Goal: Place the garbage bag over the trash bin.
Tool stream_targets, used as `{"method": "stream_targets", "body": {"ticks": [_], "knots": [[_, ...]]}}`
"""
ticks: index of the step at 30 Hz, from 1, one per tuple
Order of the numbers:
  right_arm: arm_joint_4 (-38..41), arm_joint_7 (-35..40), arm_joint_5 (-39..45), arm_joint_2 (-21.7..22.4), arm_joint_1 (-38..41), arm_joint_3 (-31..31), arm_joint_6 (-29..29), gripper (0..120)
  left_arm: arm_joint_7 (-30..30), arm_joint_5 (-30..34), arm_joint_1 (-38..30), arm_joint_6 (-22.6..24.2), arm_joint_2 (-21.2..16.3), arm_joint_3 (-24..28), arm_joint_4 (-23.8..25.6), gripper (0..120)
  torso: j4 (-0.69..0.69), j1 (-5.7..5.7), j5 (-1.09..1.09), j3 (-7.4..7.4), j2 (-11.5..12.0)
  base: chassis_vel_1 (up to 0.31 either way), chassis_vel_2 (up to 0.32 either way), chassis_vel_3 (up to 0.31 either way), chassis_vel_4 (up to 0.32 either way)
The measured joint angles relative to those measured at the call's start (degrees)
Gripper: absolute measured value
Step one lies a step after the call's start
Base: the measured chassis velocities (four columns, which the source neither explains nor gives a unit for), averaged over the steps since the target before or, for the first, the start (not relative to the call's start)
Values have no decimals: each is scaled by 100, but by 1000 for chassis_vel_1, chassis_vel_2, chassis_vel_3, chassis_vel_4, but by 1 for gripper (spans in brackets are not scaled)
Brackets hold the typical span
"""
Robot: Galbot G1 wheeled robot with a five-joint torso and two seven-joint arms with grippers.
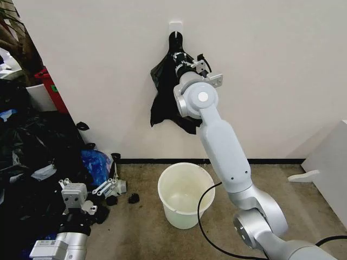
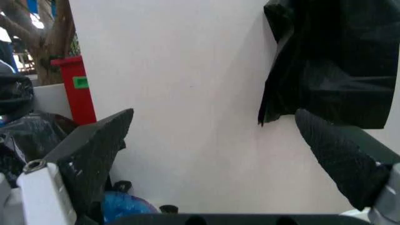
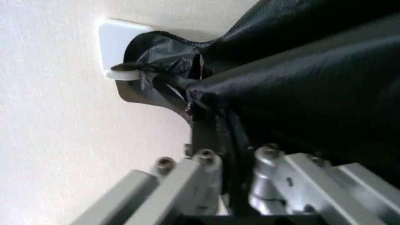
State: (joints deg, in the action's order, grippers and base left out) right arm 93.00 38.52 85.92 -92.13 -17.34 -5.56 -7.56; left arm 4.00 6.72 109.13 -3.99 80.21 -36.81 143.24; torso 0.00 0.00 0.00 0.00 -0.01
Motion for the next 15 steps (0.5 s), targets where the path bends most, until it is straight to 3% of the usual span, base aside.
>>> {"method": "stream_targets", "body": {"ticks": [15], "knots": [[375, 0, 21, 0, -303, 166, 187, 0, -2, 11, 6, -11, -24, -19, 0, 100, 0, 0, 0, 0, 0, 0, 0, 0, 0]]}}
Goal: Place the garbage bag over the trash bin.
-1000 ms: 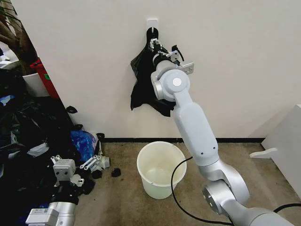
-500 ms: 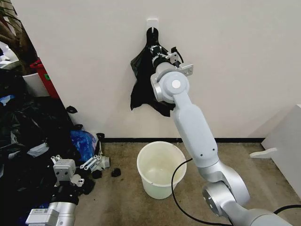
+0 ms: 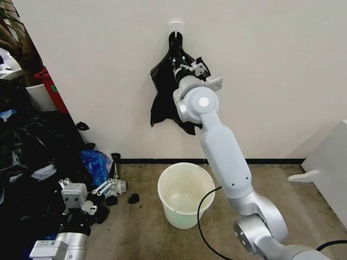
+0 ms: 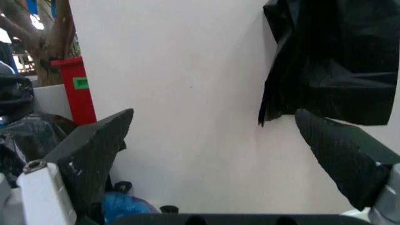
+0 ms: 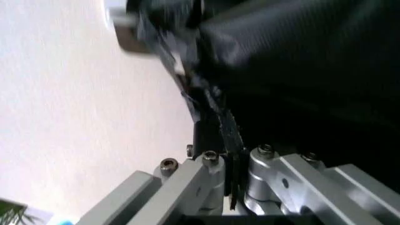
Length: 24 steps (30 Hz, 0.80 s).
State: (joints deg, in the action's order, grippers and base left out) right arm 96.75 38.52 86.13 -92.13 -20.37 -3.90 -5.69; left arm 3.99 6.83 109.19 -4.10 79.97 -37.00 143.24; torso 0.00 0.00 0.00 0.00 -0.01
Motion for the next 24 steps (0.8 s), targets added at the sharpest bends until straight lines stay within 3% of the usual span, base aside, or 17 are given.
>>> {"method": "stream_targets", "body": {"ticks": [14, 24], "knots": [[615, 6, 82, 0, -692, 316, 90, 0, 10, 56, -10, -17, -79, -11, 0, 100, 0, 0, 0, 0, 0, 0, 0, 0, 0], [1322, -244, 229, 109, -1590, 343, 510, 0, 20, 139, -57, -24, -112, -21, 0, 100, 1, 0, 0, 0, 1, 0, 0, 0, 0]]}}
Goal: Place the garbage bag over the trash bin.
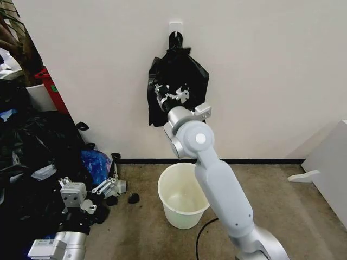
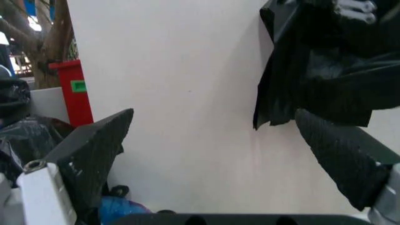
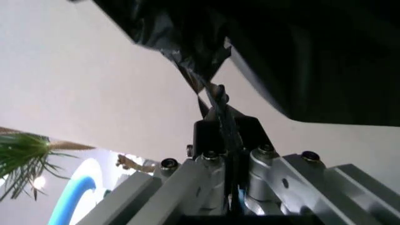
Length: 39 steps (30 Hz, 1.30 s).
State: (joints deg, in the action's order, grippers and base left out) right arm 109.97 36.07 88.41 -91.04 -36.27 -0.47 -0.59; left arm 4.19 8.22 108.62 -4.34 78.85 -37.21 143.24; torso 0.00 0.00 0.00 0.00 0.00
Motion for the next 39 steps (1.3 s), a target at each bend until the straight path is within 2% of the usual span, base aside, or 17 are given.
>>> {"method": "stream_targets", "body": {"ticks": [27, 31, 34, 36, 38, 39], "knots": [[799, -596, -197, 519, -2176, -332, 563, 0, -1, 68, -112, -2, -62, 34, 0, 100, 0, 0, 0, 0, 0, 0, 0, 0, 0], [907, -614, -217, 545, -2238, -393, 593, 0, -14, 68, -126, -3, -61, 61, 0, 100, -1, 0, 0, -1, 0, 0, 0, 0, 0], [977, -608, -456, 589, -2212, -423, 880, 2, -16, 67, -121, -2, -64, 49, 0, 100, -1, 0, 0, 0, 0, 0, 0, 0, 0], [1037, -812, -1563, 797, -2245, -368, 1335, 11, -16, 79, -119, -2, -77, 22, 0, 100, 0, 0, 0, 0, 0, 0, 0, 0, 0], [1119, -920, -2325, 951, -2251, -302, 1413, 18, -15, 80, -127, -3, -67, 32, 0, 100, 0, 0, 0, -1, 0, 0, 0, 0, 0], [1197, -807, -2328, 972, -2210, -296, 1382, 23, -16, 77, -131, -2, -57, 48, 0, 100, 0, 0, 0, -1, 0, 0, 0, 0, 0]]}}
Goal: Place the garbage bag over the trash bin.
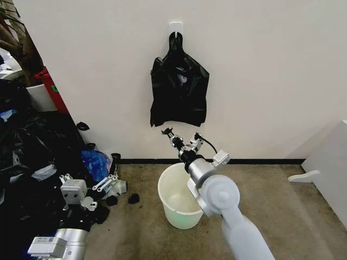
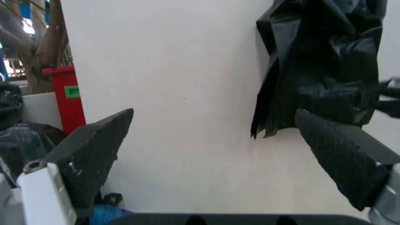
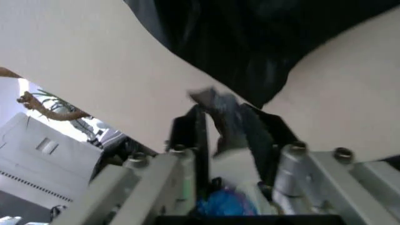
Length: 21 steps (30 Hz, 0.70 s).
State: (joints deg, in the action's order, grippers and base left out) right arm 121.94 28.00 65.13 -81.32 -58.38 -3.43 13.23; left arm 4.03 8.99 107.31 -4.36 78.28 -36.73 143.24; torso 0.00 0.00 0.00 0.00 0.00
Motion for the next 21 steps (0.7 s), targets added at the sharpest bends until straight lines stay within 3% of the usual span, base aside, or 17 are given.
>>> {"method": "stream_targets", "body": {"ticks": [2, 7, 10, 12, 17, 21], "knots": [[46, 103, 122, -2, 38, -19, -46, 28, -2, -5, -1, 0, 4, 9, 0, 100, 0, 0, 0, 0, 0, 0, 0, 0, 0], [245, 736, 1376, -156, 411, -340, -252, 48, -14, -20, -3, 0, 2, 12, 0, 100, 0, 0, 0, 0, 0, 0, 0, 0, 0], [154, 878, 1499, -201, 715, -454, -342, 61, -15, -24, 12, 0, 0, 2, 0, 100, 0, 0, 0, 0, 0, 0, 0, 0, 0], [130, 884, 1547, -208, 773, -476, -366, 63, -16, -25, 14, 0, 0, 0, 0, 100, 0, 0, 0, 0, 0, 0, 0, 0, 0], [23, 1488, 2567, -364, 1329, -701, -626, 86, -17, -38, 30, 0, 8, -11, 0, 100, -1, 0, 1, 0, 0, 0, 0, 0, 0], [-122, 1617, 2701, -465, 1514, -709, -751, 97, -18, -42, 36, 0, 12, -13, 0, 100, 0, 0, 0, 0, 0, 0, 0, 0, 0]]}}
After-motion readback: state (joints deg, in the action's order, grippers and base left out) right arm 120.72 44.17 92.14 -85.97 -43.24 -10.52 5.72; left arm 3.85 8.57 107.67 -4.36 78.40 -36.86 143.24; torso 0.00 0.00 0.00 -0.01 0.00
